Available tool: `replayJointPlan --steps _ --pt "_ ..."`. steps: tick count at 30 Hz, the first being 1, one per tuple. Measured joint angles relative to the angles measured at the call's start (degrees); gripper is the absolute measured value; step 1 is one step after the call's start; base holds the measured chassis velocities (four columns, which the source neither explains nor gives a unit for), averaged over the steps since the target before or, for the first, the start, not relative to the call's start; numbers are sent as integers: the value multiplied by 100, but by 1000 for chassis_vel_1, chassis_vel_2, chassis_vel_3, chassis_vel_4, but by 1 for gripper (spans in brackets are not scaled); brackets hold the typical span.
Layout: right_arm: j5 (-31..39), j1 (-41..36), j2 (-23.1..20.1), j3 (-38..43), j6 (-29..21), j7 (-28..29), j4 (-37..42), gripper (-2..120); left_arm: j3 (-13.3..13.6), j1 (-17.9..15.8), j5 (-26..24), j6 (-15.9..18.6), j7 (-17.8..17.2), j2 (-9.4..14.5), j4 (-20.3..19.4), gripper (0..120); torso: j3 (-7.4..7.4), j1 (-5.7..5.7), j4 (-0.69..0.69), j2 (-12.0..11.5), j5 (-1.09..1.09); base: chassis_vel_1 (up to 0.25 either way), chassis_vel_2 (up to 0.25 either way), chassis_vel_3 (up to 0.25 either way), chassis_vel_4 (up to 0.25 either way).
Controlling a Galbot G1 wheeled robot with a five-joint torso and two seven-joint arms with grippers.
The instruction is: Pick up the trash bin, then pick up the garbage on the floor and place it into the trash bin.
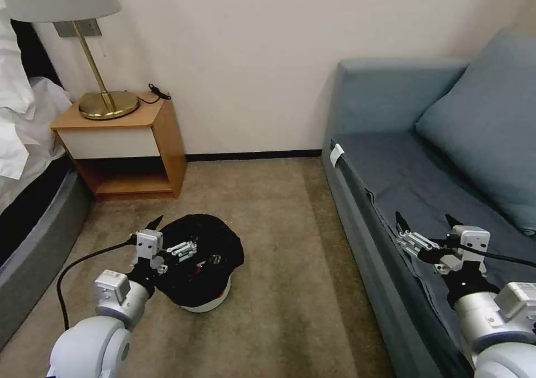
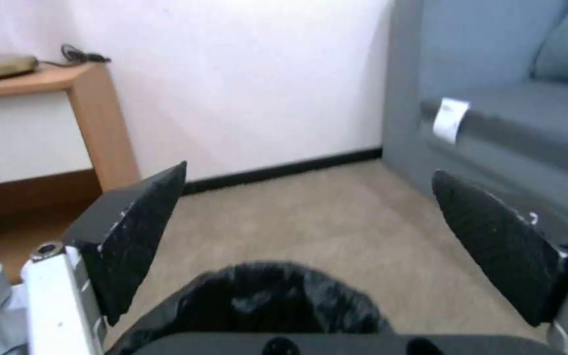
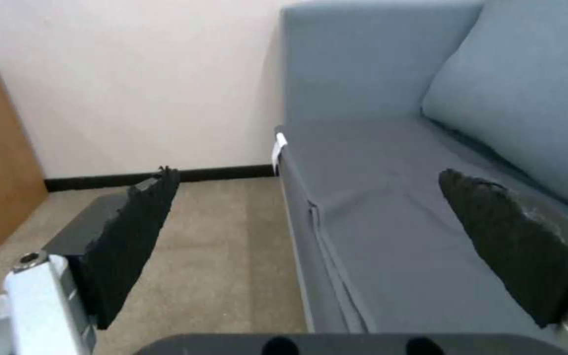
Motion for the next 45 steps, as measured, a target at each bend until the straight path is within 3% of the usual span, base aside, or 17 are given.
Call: replayJointPlan --steps 4,9,13,24,45 --pt "6 7 -9 15 2 -4 0 100 116 -96 -102 -176 -642 -180 48 100 0 0 0 0 -1 0 0 0 0" --pt "10 21 -27 5 2 -4 0 100 109 -117 -195 -176 -1051 -285 29 100 0 0 0 0 0 0 0 0 0" --pt "16 46 -41 -18 2 -5 0 100 58 -94 -210 -161 -1186 -322 6 100 0 0 0 0 0 0 0 0 0" --pt "84 60 -52 -21 -11 21 0 100 107 -78 -9 -82 -1434 -376 -219 100 0 0 0 0 0 0 0 0 0" --pt "19 15 -67 13 -19 -22 0 100 112 -68 -22 -119 -1494 -429 -209 100 0 0 0 0 0 0 0 0 0"
